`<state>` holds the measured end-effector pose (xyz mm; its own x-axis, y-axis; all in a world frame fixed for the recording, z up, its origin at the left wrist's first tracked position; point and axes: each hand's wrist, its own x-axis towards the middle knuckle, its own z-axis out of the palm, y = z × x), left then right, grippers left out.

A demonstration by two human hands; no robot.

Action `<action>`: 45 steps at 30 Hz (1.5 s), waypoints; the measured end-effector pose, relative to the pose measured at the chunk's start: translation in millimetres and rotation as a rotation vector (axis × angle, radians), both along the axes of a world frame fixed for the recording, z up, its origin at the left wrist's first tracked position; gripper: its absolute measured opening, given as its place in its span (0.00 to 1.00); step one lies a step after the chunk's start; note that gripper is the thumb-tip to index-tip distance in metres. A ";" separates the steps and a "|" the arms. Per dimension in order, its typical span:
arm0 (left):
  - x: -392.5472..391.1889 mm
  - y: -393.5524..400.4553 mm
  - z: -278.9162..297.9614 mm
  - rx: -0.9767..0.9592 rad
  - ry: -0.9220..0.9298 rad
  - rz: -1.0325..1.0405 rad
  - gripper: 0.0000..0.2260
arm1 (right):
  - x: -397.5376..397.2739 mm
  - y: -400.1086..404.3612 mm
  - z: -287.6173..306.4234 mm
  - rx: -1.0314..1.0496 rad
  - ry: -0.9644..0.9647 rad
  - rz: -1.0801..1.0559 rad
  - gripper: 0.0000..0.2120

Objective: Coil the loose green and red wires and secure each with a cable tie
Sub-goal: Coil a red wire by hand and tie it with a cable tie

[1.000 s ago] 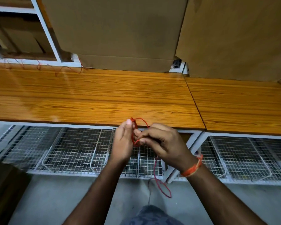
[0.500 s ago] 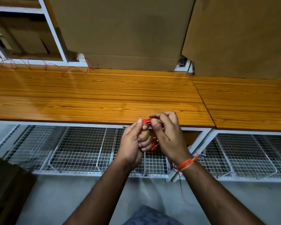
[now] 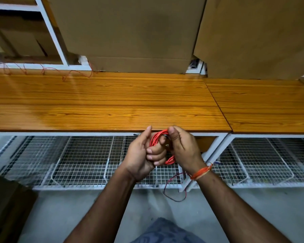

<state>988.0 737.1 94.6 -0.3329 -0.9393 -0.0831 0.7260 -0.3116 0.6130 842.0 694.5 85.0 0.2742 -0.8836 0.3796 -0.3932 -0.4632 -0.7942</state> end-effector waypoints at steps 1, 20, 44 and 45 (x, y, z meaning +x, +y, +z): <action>-2.0 -1.0 0.1 0.011 0.015 -0.003 0.21 | -0.1 1.0 -1.3 0.028 -0.022 0.004 0.22; 34.6 -19.7 -19.7 0.098 0.156 0.651 0.17 | -60.2 23.6 -30.7 -0.001 0.164 0.180 0.05; -18.9 -7.9 -9.1 -0.175 -0.183 0.261 0.13 | 6.7 -9.2 1.8 -0.055 -0.048 -0.021 0.19; -19.8 -8.4 -8.4 -0.173 -0.156 0.261 0.14 | 8.2 -6.0 0.0 -0.043 -0.053 -0.034 0.20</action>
<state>968.3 728.6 86.2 -0.0760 -0.9957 0.0538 0.6606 -0.0098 0.7506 850.3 688.5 84.9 0.2227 -0.8748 0.4303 -0.3675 -0.4841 -0.7941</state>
